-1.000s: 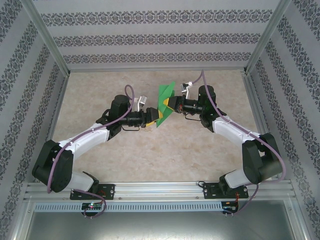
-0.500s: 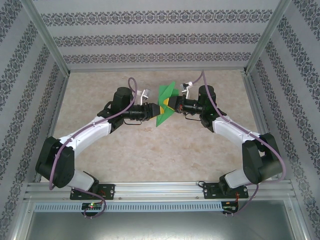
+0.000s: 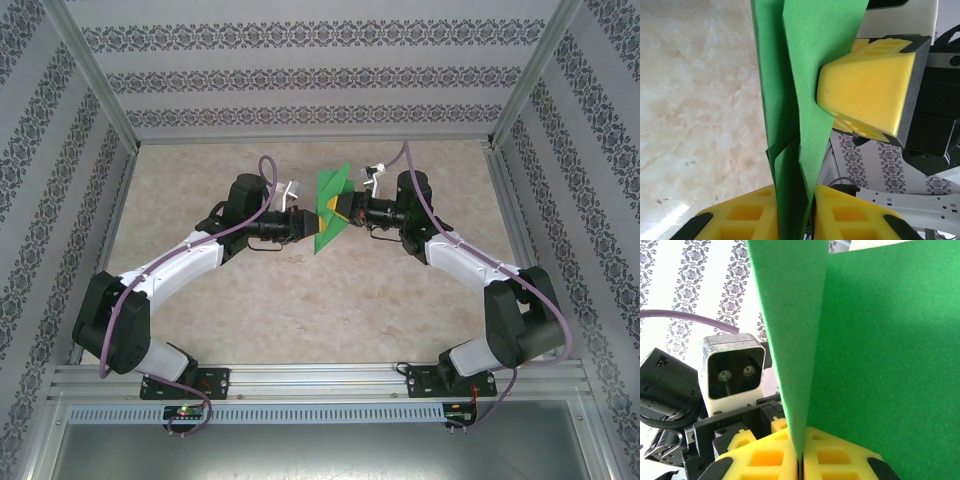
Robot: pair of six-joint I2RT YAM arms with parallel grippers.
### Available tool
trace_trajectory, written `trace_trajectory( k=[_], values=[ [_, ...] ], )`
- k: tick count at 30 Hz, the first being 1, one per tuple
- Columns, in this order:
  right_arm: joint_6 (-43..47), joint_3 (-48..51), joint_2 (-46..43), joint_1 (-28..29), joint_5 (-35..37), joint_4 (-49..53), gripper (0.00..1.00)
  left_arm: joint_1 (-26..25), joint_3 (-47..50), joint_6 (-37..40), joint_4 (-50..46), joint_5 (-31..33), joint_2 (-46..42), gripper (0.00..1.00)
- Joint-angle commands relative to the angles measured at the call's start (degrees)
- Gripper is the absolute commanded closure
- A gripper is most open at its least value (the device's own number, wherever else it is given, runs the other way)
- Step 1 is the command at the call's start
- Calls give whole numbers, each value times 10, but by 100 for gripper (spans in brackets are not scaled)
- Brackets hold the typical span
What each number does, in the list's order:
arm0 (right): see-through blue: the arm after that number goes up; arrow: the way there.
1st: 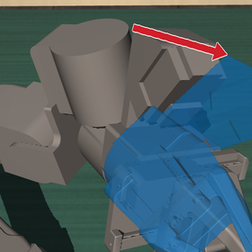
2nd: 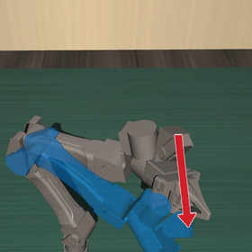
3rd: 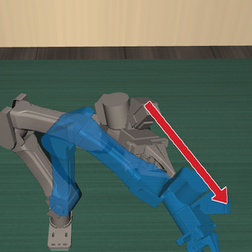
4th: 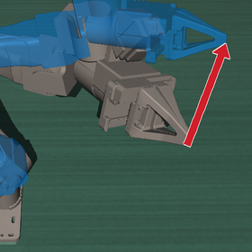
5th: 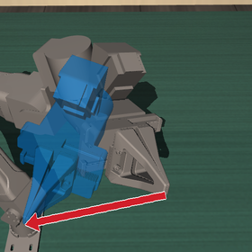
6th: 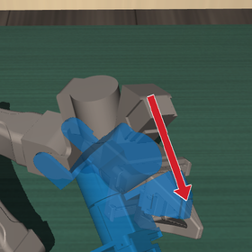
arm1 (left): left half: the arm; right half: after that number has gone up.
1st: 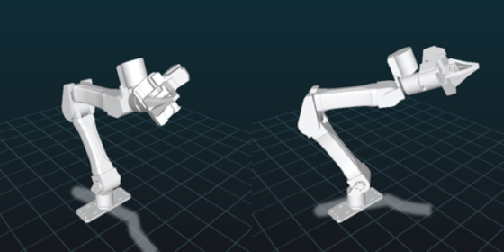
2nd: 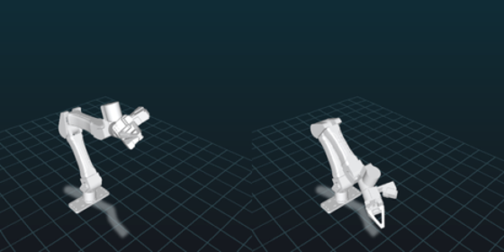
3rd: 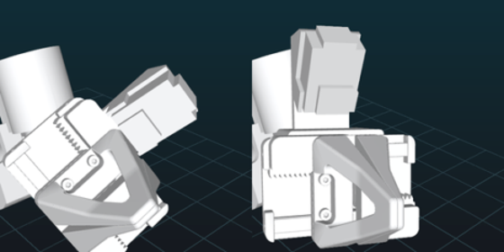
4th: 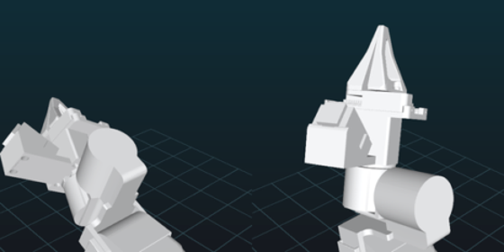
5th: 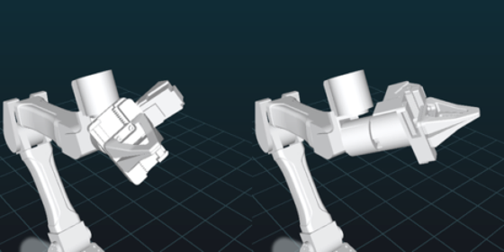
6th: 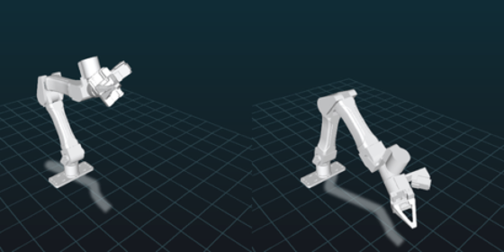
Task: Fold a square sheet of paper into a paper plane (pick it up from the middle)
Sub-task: Turn over the paper at the center of the table.
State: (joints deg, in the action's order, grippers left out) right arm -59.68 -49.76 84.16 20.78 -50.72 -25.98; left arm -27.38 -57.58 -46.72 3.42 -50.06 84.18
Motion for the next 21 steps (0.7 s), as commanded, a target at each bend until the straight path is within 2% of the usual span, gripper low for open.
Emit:
trace_trajectory(
  k=[1,6,10,13,15,21],
  values=[
    [11,-4,3,3,-14,-4,90,-5,-19,9,0,-20,7,80],
    [27,-6,0,-1,-9,18,81,-5,-21,11,-3,-23,10,82],
    [61,-11,-13,-6,2,65,69,-4,-27,26,-23,-19,9,85],
    [101,-14,-25,-13,21,117,60,-4,-43,57,-74,-4,6,86],
    [127,-15,-33,-20,34,151,56,-4,-66,103,-151,28,5,88],
    [152,6,-75,-58,56,181,51,-6,-131,241,-363,184,5,89]
  ],
)
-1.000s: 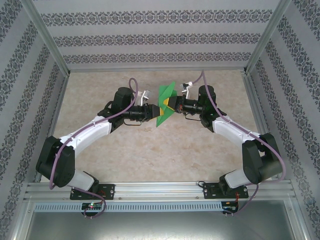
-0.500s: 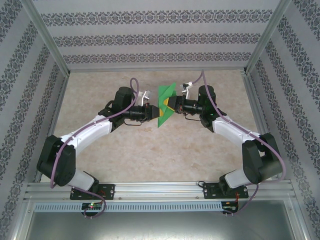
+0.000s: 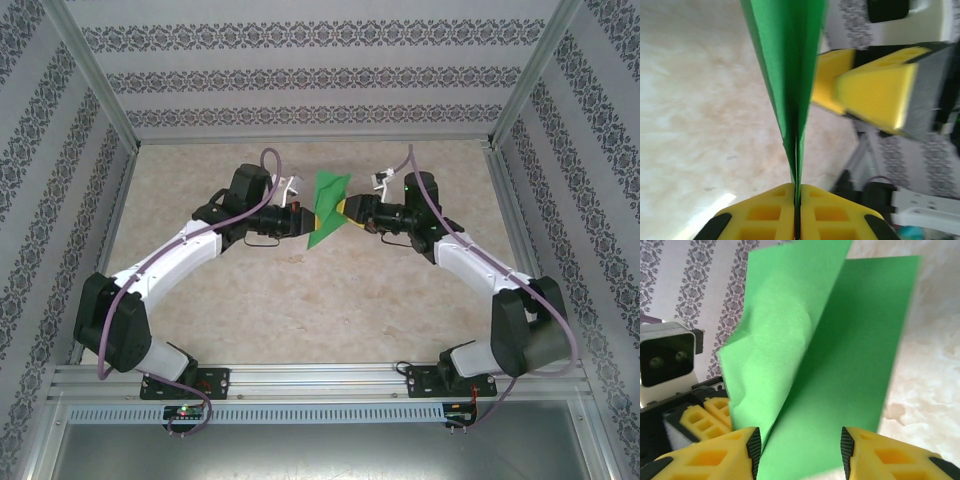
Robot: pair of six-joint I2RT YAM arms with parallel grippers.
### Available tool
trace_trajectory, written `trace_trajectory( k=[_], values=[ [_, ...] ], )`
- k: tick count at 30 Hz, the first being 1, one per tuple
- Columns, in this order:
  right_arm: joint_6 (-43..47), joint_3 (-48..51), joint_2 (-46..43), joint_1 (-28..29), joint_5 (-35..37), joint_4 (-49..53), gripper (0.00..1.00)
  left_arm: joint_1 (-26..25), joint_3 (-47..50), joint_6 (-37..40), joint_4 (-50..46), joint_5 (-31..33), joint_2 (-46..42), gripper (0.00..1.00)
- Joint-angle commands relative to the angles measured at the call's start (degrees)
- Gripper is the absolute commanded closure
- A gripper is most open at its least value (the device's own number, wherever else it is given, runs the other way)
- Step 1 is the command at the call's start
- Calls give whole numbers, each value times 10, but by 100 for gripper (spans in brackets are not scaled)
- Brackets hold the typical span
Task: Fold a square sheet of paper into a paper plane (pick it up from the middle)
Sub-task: Turn over the paper at the center of the table.
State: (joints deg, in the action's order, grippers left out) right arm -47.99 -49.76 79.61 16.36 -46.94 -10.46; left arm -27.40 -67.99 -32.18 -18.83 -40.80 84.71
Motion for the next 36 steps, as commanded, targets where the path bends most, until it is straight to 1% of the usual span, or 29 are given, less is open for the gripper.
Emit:
trace_trajectory(
  k=[1,3,4,5,6,9,11,13,15,17,20,24,29,34,36],
  values=[
    [43,7,-37,-20,22,37,51,-7,-38,114,-170,128,1,90],
    [60,6,-50,-30,30,64,50,-16,-60,147,-230,224,6,91],
    [72,6,-57,-33,36,79,49,-24,-71,161,-260,285,11,91],
    [85,4,-64,-38,43,99,46,-29,-79,172,-282,332,14,91],
    [97,3,-71,-41,51,114,45,-36,-84,176,-296,374,16,91],
    [123,6,-85,-48,65,139,42,-71,-100,195,-343,540,29,92],
    [130,9,-88,-48,63,145,41,-95,-108,207,-365,618,49,92],
    [131,17,-85,-44,50,136,40,-123,-107,213,-364,662,69,92],
    [132,27,-77,-35,28,125,35,-148,-102,216,-354,694,88,91],
    [145,32,-76,-30,31,145,33,-167,-96,215,-342,708,107,90],
    [169,40,-79,-31,64,184,33,-201,-78,208,-310,723,133,90],
    [180,42,-78,-47,95,228,34,-251,-74,199,-283,749,180,90],
    [188,19,-65,-66,101,265,37,-304,-97,201,-282,764,251,90],
    [198,5,-57,-76,99,273,38,-339,-101,198,-268,752,285,85],
    [200,2,-48,-77,98,275,40,-346,-104,196,-258,724,290,81]
  ],
)
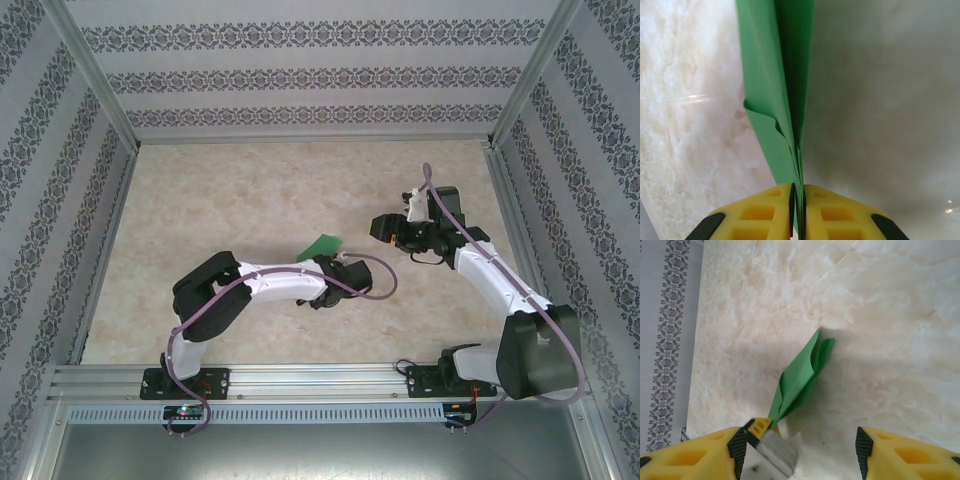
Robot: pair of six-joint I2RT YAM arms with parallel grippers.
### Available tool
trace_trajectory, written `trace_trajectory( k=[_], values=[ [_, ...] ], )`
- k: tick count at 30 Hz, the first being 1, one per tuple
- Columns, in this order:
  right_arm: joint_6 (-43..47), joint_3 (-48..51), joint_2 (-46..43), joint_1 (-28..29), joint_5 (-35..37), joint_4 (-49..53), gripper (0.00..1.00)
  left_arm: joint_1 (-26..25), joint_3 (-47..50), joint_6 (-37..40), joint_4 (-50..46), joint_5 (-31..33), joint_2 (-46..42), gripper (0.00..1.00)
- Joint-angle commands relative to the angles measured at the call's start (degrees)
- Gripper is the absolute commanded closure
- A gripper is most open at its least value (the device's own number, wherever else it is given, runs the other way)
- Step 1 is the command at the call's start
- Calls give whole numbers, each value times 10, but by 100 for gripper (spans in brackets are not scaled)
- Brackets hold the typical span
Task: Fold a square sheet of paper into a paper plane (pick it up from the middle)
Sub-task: Turn over the paper at the center of the table, then fold the wing for the fifth time at the center of the table.
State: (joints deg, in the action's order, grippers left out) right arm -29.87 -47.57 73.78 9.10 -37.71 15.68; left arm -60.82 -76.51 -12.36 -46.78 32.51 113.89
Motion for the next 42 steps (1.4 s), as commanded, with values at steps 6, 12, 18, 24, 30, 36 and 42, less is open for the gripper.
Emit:
trace_trajectory(
  k=[6,12,18,24,30,36,42],
  values=[
    [7,-15,26,-5,-12,-11,43,-18,-25,-2,39,-85,-2,62],
    [0,-15,32,-3,-27,-18,46,-15,-23,-5,53,-165,-30,42],
    [-19,-4,33,11,-30,-30,54,10,5,-24,76,-296,-118,33],
    [-56,15,25,62,-3,-59,59,97,78,-56,89,-403,-238,32],
    [-99,21,26,149,58,-69,64,229,155,-88,118,-460,-330,27],
    [-142,16,45,233,134,-67,74,337,225,-141,196,-547,-365,26],
    [-163,0,88,301,177,-83,79,388,279,-183,268,-618,-360,26]
  ],
)
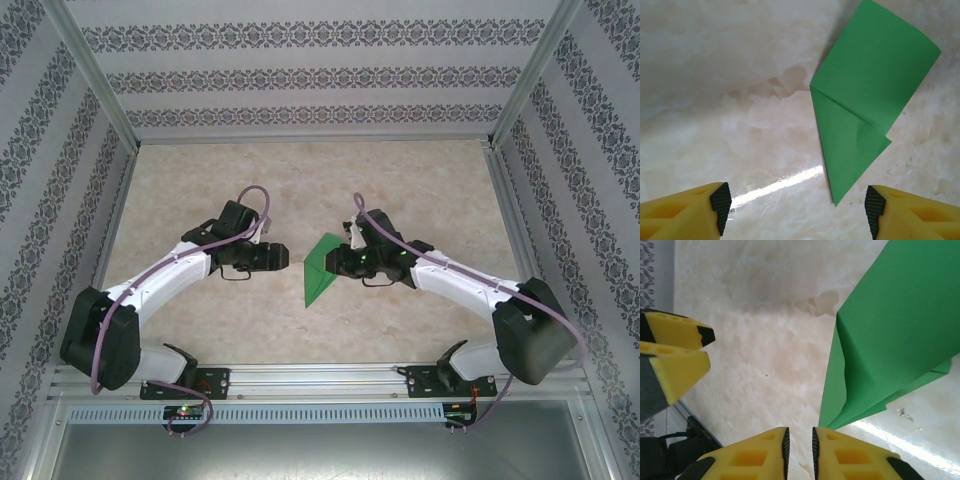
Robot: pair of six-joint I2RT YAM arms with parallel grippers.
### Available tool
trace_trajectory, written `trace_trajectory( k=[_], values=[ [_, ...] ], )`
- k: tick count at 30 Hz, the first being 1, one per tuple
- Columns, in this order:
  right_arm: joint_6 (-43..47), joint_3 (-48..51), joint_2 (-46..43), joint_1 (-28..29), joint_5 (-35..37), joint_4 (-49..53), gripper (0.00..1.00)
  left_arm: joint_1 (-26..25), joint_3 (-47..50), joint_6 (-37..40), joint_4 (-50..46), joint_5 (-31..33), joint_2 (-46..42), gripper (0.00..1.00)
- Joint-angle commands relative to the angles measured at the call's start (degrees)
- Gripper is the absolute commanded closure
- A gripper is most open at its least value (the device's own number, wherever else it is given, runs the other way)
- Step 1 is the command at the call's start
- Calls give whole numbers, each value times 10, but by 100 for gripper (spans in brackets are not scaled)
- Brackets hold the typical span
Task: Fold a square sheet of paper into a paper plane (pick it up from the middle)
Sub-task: Fold the wing for the fifth time at the center of the table.
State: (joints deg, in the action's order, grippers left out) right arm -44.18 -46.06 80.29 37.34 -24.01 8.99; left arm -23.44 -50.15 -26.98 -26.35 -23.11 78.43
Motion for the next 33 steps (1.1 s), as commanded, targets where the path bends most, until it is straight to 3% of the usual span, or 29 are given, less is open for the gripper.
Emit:
trace_trajectory(
  k=[1,14,33],
  values=[
    [-21,-19,36,27,44,-16,80,17,21,-39,69,-67,-1,26],
    [-18,-44,143,45,46,-47,90,23,31,-27,81,-79,25,25],
    [8,-50,201,28,56,-28,91,22,33,-45,118,-128,69,28]
  ],
)
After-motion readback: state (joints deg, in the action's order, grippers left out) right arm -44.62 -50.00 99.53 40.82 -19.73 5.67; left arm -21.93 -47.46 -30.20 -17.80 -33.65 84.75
